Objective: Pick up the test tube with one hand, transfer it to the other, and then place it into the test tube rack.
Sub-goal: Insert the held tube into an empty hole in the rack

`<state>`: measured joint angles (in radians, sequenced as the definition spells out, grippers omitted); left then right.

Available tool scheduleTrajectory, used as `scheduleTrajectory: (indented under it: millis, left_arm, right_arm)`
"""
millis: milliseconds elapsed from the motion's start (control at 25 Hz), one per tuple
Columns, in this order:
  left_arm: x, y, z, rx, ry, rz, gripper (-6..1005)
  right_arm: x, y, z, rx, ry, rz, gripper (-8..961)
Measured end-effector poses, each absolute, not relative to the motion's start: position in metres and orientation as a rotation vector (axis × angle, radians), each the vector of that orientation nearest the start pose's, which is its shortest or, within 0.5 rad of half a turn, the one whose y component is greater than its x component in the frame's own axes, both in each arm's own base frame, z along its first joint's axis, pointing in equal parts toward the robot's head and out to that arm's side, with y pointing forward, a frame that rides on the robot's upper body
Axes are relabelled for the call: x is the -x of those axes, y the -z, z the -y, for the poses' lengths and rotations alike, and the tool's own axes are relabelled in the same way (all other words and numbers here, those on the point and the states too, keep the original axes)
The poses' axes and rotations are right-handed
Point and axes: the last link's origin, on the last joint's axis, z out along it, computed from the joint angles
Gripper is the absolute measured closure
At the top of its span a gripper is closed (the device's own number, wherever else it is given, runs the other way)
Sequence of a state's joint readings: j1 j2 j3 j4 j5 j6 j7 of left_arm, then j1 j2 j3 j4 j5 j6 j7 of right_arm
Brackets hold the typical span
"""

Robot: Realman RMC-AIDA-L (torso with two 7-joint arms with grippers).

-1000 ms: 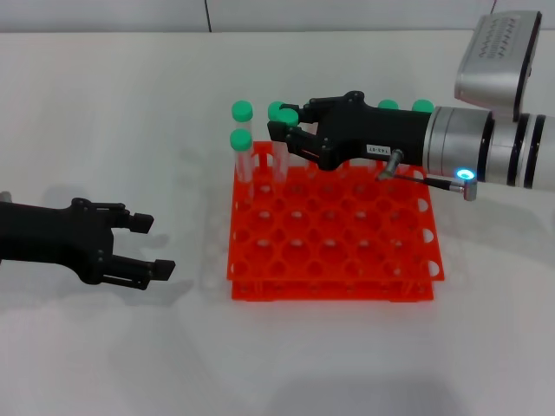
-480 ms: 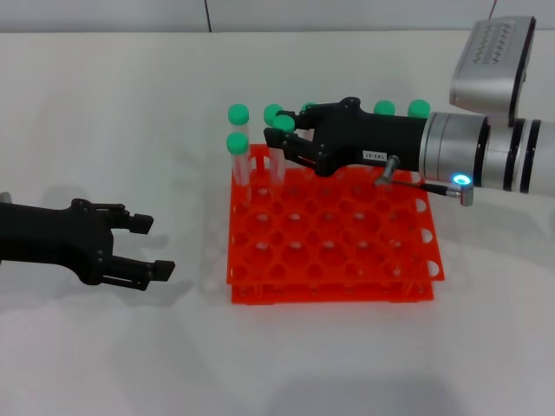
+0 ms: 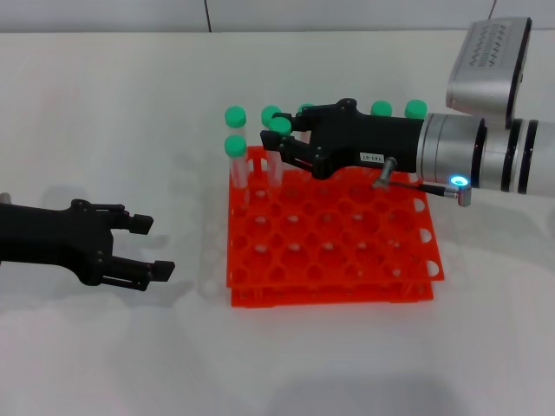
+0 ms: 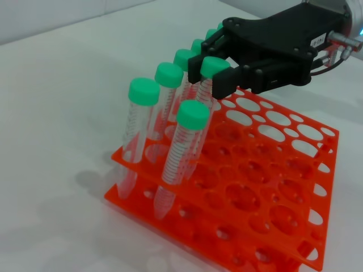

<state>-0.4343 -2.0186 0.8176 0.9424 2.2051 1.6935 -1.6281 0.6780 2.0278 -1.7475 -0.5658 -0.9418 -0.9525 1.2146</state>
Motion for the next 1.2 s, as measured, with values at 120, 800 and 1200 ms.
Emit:
scheduleTrajectory:
  millis: [120, 800, 1200]
  left_arm:
    - [0.2878, -0.0408, -0.3054, 2.877, 0.235, 0.741, 120]
    - [0.2867, -0.042, -0.3077, 2.875, 0.234, 0.732, 120]
    - [0.2872, -0.0421, -0.3089, 2.866, 0.231, 0.731, 120]
  right_arm:
    - [-0.1587, 0.0833, -0.3784, 2.68, -0.791, -0.407, 662]
    - [-0.1581, 0.0828, -0.3784, 2.68, -0.795, -0.401, 656]
    - [-0.157, 0.0826, -0.3782, 2.684, -0.8, -0.398, 653]
